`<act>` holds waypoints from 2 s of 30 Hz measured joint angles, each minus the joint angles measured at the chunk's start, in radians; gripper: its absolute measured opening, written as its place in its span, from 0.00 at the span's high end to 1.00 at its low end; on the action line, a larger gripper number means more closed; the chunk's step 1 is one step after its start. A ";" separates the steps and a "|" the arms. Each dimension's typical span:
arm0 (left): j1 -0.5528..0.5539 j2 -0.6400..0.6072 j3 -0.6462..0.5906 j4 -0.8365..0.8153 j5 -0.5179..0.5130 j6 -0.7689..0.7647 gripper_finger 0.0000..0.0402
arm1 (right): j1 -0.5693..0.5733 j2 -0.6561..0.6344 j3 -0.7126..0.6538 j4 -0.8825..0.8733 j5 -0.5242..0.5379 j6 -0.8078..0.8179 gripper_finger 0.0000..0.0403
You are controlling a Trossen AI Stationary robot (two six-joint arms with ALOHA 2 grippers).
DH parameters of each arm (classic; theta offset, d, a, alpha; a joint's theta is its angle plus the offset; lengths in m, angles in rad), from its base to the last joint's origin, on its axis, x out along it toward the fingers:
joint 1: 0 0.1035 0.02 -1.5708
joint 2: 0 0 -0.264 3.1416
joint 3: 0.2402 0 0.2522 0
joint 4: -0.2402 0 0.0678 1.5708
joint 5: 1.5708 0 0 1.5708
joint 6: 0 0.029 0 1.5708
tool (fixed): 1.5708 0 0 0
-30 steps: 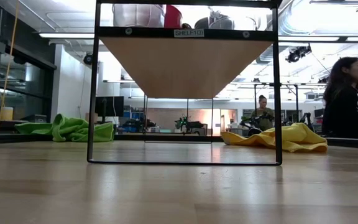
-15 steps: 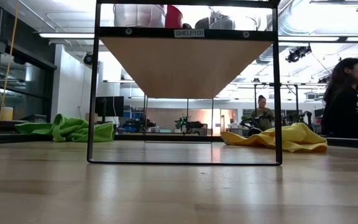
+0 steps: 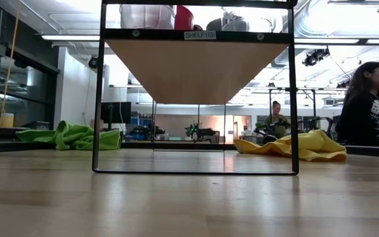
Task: Stack small to large cups/mugs on shelf
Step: Return to Home Position
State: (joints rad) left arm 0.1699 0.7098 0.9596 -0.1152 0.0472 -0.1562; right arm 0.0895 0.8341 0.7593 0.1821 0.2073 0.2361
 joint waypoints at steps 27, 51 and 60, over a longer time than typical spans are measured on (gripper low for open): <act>0.000 0.008 -0.201 0.236 -0.028 -0.081 0.67 | -0.124 -0.041 0.272 -0.552 -0.159 -0.147 1.00; 0.000 0.000 -0.200 0.168 -0.036 -0.087 0.99 | -0.124 -0.041 0.272 -0.514 -0.159 -0.121 1.00; 0.000 -0.072 -0.200 0.162 -0.036 -0.110 1.00 | -0.124 -0.041 0.272 -0.514 -0.159 -0.120 1.00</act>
State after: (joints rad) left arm 0.1699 0.6381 0.7597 0.0463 0.0109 -0.2665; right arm -0.0345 0.7929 1.0313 -0.3317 0.0486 0.1162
